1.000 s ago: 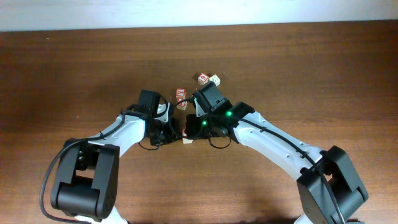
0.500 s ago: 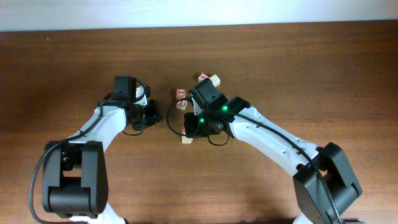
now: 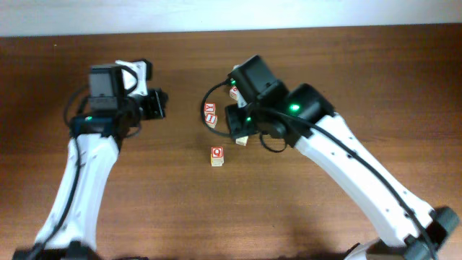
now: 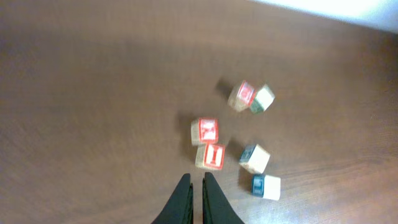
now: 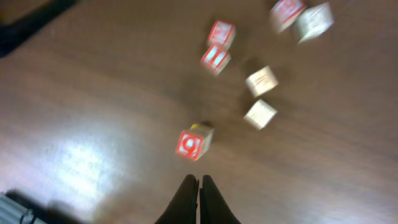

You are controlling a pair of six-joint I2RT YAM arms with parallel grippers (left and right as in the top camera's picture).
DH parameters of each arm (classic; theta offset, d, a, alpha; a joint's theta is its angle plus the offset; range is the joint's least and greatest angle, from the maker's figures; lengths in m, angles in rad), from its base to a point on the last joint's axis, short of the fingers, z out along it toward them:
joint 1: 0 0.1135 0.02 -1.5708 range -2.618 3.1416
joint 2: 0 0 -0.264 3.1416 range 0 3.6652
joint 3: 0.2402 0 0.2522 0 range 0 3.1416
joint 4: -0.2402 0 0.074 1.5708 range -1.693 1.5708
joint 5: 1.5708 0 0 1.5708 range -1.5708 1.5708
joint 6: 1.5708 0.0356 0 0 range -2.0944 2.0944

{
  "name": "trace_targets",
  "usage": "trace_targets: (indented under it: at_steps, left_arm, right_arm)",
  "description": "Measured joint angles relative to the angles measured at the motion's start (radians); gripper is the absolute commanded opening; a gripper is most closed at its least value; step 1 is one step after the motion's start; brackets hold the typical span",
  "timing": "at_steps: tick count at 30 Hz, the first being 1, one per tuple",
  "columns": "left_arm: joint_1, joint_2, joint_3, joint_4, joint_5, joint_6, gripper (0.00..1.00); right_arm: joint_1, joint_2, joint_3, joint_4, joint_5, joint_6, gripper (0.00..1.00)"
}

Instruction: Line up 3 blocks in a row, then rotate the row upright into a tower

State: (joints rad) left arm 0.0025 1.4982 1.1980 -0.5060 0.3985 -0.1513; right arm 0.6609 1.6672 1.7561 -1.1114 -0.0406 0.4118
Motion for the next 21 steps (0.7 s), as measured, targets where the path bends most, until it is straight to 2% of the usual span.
trace_targets:
  at_steps: [1, 2, 3, 4, 8, 10, 16, 18, 19, 21]
  left_arm:
    - [0.012, -0.058, 0.006, 0.010, -0.005, 0.024, 0.71]
    - [0.032, -0.124, 0.007, 0.019, -0.021, 0.038, 0.99]
    - [0.056, -0.212, 0.009, 0.026, -0.050, 0.050, 0.99]
    - [0.064, -0.286, 0.011, 0.027, -0.072, 0.057, 0.99]
    - [0.064, -0.356, 0.011, 0.018, -0.094, 0.058, 0.99]
    - [0.064, -0.356, 0.011, -0.004, -0.097, 0.058, 0.99]
    - [0.064, -0.356, 0.011, -0.013, -0.100, 0.058, 0.99]
    - [0.064, -0.356, 0.011, -0.014, -0.100, 0.058, 0.99]
    - [0.064, -0.356, 0.011, -0.014, -0.100, 0.058, 0.99]
    - [0.064, -0.355, 0.012, -0.010, -0.101, 0.058, 0.99]
  right_arm:
    - [0.001, -0.028, 0.017, -0.043, 0.048, -0.003, 0.50]
    - [0.001, -0.077, 0.027, -0.090, 0.121, -0.006, 0.76]
    - [0.001, -0.148, 0.029, -0.117, 0.184, -0.011, 0.95]
    - [0.001, -0.202, 0.035, -0.139, 0.224, -0.013, 0.99]
    - [0.001, -0.486, 0.048, -0.235, 0.293, -0.019, 0.99]
    - [0.001, -0.567, 0.054, -0.239, 0.306, -0.019, 0.99]
    - [0.001, -0.578, 0.054, -0.261, 0.355, -0.019, 0.99]
    - [0.000, -0.577, 0.037, -0.179, 0.451, -0.019, 0.99]
    - [-0.029, -0.578, 0.021, -0.131, 0.482, -0.019, 0.99]
    - [-0.209, -0.623, -0.050, -0.040, 0.439, -0.019, 0.99]
